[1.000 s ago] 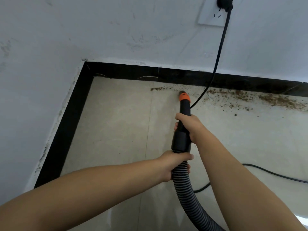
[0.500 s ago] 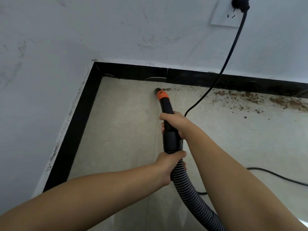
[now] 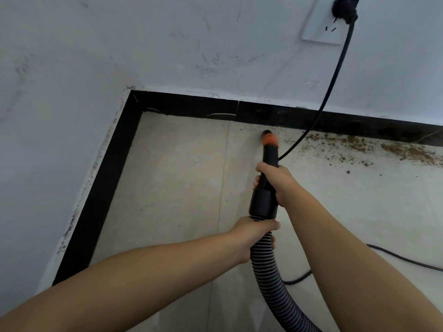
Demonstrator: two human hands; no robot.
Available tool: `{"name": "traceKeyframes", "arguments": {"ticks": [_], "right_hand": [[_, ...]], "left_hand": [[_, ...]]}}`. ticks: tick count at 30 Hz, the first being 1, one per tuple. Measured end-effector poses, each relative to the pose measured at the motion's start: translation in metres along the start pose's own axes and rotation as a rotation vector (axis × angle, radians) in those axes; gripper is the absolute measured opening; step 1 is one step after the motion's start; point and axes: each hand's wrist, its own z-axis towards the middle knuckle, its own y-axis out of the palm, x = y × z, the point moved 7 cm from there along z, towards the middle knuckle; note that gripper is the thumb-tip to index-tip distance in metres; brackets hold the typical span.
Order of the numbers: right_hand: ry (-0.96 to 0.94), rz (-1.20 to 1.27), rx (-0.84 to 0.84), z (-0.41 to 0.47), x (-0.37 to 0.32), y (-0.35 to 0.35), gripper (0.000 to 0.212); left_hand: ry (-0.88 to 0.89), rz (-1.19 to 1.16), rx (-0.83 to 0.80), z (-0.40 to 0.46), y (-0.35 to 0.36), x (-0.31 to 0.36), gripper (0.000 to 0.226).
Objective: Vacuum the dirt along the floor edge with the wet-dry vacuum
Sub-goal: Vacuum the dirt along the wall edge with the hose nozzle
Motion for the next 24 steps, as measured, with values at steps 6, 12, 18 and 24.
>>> {"name": "traceKeyframes", "arguments": {"ticks": [6, 12, 18, 24], "right_hand": [[-0.009, -0.05, -0.055, 0.004, -0.009, 0.007, 0.013], [-0.016, -0.196, -0.213, 0.001, -0.007, 0.049, 0.014], [-0.013, -0.083, -0.083, 0.012, -0.016, 0.017, 0.014], [0.003, 0.001, 0.002, 0.02, -0.021, -0.029, 0.017]], "left_hand": [[0.029, -0.071, 0.027, 0.006, 0.005, 0.003, 0.017], [0.03, -0.167, 0.077, 0.009, -0.016, -0.005, 0.023], [0.037, -0.102, 0.037, 0.016, -0.003, 0.01, 0.019], [0.04, -0.054, -0.009, 0.023, 0.029, 0.018, 0.02]]}}
